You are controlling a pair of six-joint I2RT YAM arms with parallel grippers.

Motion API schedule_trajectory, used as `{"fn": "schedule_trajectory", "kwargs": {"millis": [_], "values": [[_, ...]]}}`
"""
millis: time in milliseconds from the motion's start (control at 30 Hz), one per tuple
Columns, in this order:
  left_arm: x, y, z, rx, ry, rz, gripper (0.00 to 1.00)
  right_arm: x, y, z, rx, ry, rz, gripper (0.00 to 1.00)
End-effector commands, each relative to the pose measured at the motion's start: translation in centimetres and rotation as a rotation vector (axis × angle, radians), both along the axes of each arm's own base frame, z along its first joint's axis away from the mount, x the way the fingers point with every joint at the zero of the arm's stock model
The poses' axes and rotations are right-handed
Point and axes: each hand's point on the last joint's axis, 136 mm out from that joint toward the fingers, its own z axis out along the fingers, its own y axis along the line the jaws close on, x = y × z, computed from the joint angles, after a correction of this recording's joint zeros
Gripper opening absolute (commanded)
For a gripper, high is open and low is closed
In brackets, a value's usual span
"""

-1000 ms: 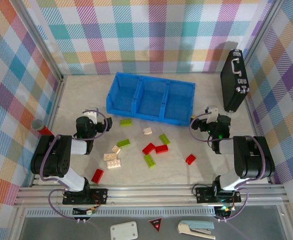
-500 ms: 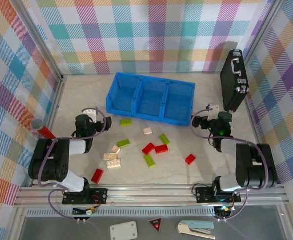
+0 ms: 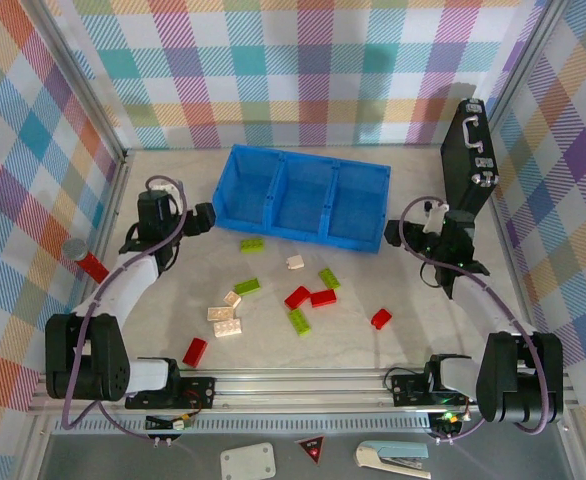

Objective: Sort the legos into containers by color
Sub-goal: Rotate the container at the top-center of the table.

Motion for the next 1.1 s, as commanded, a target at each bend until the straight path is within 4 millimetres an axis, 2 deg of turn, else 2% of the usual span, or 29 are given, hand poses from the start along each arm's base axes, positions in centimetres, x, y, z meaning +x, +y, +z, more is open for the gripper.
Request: {"fn": "schedule_trajectory", "kwargs": {"millis": [0, 200, 333, 400, 633, 867, 1067], "values": [[-3.4, -1.7, -3.9, -0.103, 0.283, 0.006, 0.89, -2.5, 3.5, -0.5, 0.203, 0.193, 0.059, 0.89], [-6.0, -5.0, -5.2, -0.15, 0.436, -0.097, 0.88, -4.9, 8.7, -1.2, 0.206, 0.289, 0.196, 0.88], [-7.6, -6.6, -6.0, -0.157, 0.483, -0.137, 0.88, -5.1, 11.4, -2.3, 0.208, 0.338, 0.264, 0.88], [-8.1, -7.1, -6.3, -0.16, 0.5, -0.144, 0.88, -4.7, 12.1, -3.0, 0.2, 0.369, 0.272, 0.88], [-10.8, -8.7, -7.4, -0.127, 0.613, -0.193, 0.87, -2.2, 12.4, -4.8, 0.172, 0.394, 0.219, 0.88], [-13.7, -7.9, -7.3, -0.092, 0.682, -0.126, 0.85, 0.5, 11.3, -6.1, 0.065, 0.394, 0.148, 0.87], [-16.2, -7.3, -7.8, -0.043, 0.723, -0.079, 0.84, 2.9, 11.0, -5.9, -0.003, 0.363, 0.13, 0.86]]}}
